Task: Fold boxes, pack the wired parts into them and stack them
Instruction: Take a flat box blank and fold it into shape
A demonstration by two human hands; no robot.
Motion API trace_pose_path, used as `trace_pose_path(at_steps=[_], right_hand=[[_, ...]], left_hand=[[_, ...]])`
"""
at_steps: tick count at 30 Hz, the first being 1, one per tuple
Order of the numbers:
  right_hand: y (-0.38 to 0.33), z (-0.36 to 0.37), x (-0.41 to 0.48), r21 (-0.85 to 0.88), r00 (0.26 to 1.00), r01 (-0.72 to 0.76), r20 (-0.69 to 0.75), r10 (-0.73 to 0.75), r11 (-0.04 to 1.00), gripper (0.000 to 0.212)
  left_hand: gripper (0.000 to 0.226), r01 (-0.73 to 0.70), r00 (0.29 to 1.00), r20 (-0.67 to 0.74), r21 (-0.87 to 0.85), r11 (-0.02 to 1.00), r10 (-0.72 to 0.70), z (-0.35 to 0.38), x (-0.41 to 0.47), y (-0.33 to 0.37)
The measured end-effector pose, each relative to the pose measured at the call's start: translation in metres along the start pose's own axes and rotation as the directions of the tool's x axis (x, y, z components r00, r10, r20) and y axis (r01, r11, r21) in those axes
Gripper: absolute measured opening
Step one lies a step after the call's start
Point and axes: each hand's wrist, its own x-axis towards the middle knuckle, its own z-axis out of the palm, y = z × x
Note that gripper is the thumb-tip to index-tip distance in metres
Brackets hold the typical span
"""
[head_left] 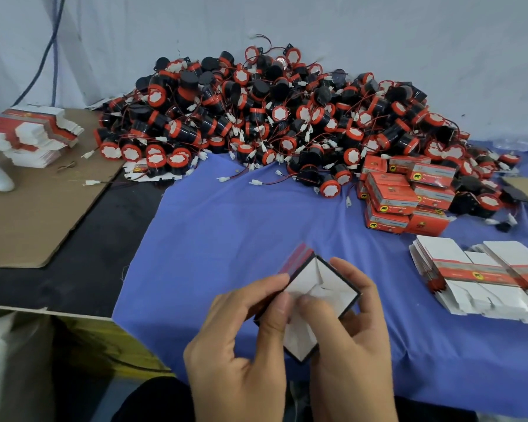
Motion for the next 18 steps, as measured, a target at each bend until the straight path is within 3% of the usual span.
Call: trace_pose_path(at_steps=[6, 8, 10, 11, 13, 14, 15, 16, 18], right_hand=[[-0.011, -0.011, 0.003, 0.015, 0.975, -0.026, 0.222, 0.022, 1.0, 0.073], [-0.014, -0.017, 0.005, -0.059, 0.94, 0.051, 0.341, -0.028, 0.997, 0.078], [-0.013, -0.022, 0.007, -0.311, 0.894, 0.246, 0.44, -0.091, 0.918, 0.085], [-0.01, -0.025, 0.008, -0.469, 0.862, 0.394, 0.487, -0.141, 0.791, 0.091], [-0.005, -0.026, 0.014, -0.695, 0.78, 0.625, 0.576, -0.245, 0.355, 0.104], [-0.003, -0.028, 0.018, -0.721, 0.728, 0.673, 0.609, -0.316, 0.162, 0.104], [0.002, -0.034, 0.022, -0.732, 0.692, 0.678, 0.605, -0.394, 0.068, 0.107], [0.008, -0.039, 0.027, -0.756, 0.7, 0.649, 0.55, -0.455, 0.086, 0.11], [0.02, -0.049, 0.041, -0.696, 0.842, 0.522, 0.328, -0.429, 0.493, 0.106]], left_hand=[[0.011, 0.194, 0.95, 0.253, -0.014, 0.981, -0.184, -0.006, 0.011, 0.001], [0.04, 0.318, 0.885, 0.382, -0.074, 0.945, -0.267, -0.012, 0.017, -0.002], [0.07, 0.392, 0.787, 0.533, -0.042, 0.919, -0.312, -0.019, 0.024, -0.008], [0.074, 0.362, 0.764, 0.575, -0.007, 0.932, -0.292, -0.02, 0.029, -0.01], [0.063, 0.244, 0.778, 0.586, 0.05, 0.968, -0.227, -0.019, 0.036, -0.017], [0.056, 0.257, 0.792, 0.564, 0.038, 0.966, -0.233, -0.017, 0.039, -0.022], [0.051, 0.328, 0.802, 0.535, -0.022, 0.944, -0.266, -0.015, 0.041, -0.029], [0.049, 0.408, 0.803, 0.51, -0.095, 0.908, -0.308, -0.013, 0.043, -0.037], [0.055, 0.48, 0.796, 0.497, -0.171, 0.86, -0.346, -0.01, 0.049, -0.055]])
